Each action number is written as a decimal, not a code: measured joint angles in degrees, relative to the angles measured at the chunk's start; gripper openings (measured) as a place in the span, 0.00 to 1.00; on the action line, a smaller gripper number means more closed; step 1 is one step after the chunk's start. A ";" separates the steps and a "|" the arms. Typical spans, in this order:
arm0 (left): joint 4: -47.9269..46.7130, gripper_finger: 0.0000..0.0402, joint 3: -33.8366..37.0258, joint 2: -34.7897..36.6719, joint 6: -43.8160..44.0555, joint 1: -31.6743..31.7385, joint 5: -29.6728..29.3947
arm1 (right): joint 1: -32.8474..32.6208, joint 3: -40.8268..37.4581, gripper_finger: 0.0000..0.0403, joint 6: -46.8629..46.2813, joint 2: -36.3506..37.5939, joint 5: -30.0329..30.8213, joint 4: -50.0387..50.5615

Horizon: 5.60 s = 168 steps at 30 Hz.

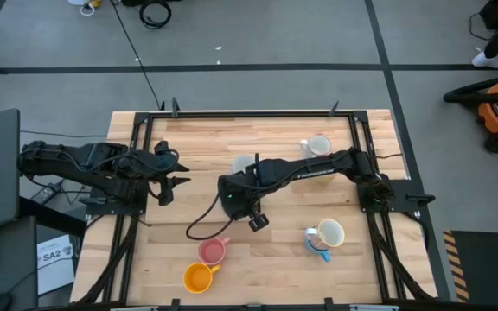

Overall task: Place coffee mugs
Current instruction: Put the green mug on the shelf

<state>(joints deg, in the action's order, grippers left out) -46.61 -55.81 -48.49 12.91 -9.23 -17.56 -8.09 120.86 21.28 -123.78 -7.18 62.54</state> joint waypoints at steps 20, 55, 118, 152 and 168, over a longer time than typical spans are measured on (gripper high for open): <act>0.02 0.35 0.00 0.00 0.00 0.00 0.00 | 0.48 -4.69 0.08 2.61 0.49 1.15 -0.88; 0.05 0.35 0.00 -0.02 -0.04 0.00 0.00 | 0.74 -1.81 0.08 2.49 -0.38 0.05 -9.32; 0.04 0.35 0.00 -0.02 -0.04 0.00 0.02 | 1.59 -7.28 0.33 2.71 -0.84 5.58 -9.78; 2.16 0.35 0.00 -18.18 3.01 -0.02 0.83 | -2.31 -8.80 0.33 -8.75 23.54 10.43 7.57; 12.54 0.35 0.02 -32.76 3.01 0.11 -0.88 | -3.15 -40.97 0.33 -17.77 45.66 15.10 -14.09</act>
<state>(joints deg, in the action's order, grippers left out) -34.07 -55.79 -81.25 15.92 -9.13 -18.44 -11.25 79.89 3.51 -78.12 7.92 48.46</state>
